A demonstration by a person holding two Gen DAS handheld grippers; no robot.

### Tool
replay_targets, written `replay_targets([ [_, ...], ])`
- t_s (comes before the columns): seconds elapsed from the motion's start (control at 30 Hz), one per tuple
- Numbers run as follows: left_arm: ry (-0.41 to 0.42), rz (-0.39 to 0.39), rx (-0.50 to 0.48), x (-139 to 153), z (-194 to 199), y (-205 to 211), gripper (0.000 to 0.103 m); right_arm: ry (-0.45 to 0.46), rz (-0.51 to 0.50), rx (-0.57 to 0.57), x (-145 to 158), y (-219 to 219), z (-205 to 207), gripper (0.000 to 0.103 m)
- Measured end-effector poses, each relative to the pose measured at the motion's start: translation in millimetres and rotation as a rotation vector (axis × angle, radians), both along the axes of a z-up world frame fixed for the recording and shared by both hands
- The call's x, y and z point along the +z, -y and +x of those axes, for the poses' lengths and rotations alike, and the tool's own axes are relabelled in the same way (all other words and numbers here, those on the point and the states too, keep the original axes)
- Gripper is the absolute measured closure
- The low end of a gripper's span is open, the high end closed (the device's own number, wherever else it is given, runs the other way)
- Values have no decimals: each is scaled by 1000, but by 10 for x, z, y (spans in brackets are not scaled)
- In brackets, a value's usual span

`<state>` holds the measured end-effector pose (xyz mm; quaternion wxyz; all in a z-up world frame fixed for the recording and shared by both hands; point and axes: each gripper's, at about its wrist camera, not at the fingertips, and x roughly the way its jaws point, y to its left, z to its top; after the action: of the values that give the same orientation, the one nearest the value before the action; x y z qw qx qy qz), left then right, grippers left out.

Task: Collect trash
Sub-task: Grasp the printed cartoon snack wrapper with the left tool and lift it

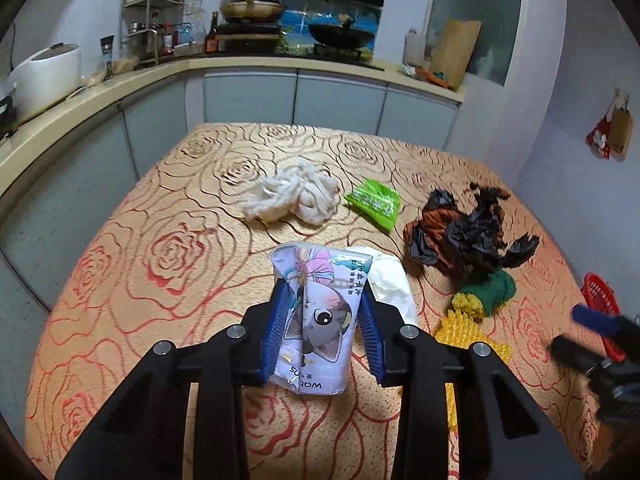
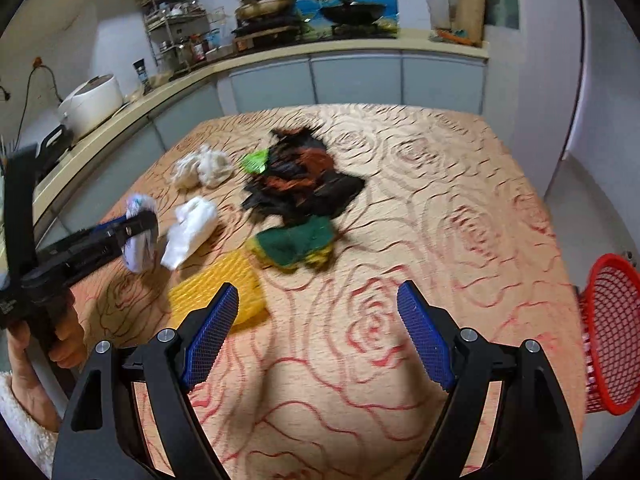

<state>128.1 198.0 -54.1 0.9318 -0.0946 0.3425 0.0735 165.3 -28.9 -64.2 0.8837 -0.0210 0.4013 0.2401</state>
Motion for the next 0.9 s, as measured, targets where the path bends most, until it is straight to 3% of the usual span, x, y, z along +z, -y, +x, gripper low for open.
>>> replay_targets([
  [0.43,30,-8,45,120,-148,-163,71,-38,-37,83,-267,-549,-2,25],
  [0.53,31,-9,50,120,-160,-185,71,-58,-49,100,-320,-617,18,40],
  [0.7,34,-7,53,129,-162,-172,71,-34,-57,120,-298,-648,-26,55],
  [0.77,34,-4,52,130,-163,-171,71,-19,-68,123,-282,-649,-44,68],
  [0.9,32,7,50,135,-162,-151,71,-24,-60,118,-272,-586,-31,80],
])
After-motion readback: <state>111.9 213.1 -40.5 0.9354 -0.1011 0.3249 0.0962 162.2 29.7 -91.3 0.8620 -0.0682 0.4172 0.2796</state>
